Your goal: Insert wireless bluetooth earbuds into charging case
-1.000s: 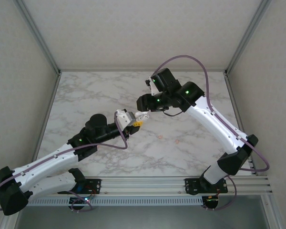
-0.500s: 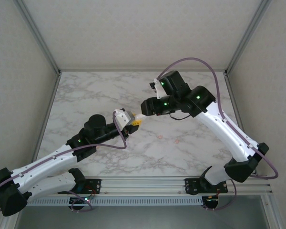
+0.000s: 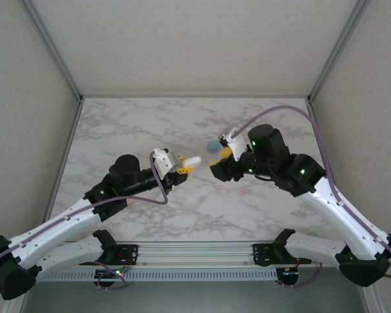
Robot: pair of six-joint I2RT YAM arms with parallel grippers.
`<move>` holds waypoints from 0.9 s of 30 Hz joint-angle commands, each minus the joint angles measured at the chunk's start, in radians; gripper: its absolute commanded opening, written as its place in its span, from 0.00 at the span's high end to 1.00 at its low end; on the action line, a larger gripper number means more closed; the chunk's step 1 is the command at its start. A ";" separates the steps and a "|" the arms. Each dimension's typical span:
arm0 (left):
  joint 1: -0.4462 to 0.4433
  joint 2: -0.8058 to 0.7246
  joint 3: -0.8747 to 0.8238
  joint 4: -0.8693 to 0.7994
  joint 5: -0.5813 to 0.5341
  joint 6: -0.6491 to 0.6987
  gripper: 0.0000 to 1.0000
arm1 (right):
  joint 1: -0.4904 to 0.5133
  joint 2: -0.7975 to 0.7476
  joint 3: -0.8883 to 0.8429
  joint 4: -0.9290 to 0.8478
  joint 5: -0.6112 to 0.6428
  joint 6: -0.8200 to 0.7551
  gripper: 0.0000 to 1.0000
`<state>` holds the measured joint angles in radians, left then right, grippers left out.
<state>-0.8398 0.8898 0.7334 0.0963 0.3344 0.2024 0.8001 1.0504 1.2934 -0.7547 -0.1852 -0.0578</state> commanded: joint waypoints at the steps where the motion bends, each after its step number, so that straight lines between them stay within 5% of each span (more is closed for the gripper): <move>1: 0.040 0.000 0.039 -0.043 0.063 -0.066 0.80 | -0.003 -0.009 -0.029 0.110 0.083 -0.185 0.43; 8: 0.153 0.163 0.088 -0.065 0.112 -0.334 0.78 | -0.011 0.017 -0.033 0.038 0.351 0.077 0.42; 21: 0.254 0.752 0.364 -0.170 0.202 -0.722 0.79 | -0.101 -0.068 -0.156 0.016 0.371 0.343 0.43; 27: 0.276 0.992 0.523 -0.254 0.186 -0.791 0.79 | -0.102 -0.096 -0.207 0.026 0.357 0.408 0.43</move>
<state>-0.5735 1.8301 1.1851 -0.0879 0.5121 -0.5129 0.7036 0.9722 1.1122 -0.7326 0.1642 0.2871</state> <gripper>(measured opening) 0.218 0.570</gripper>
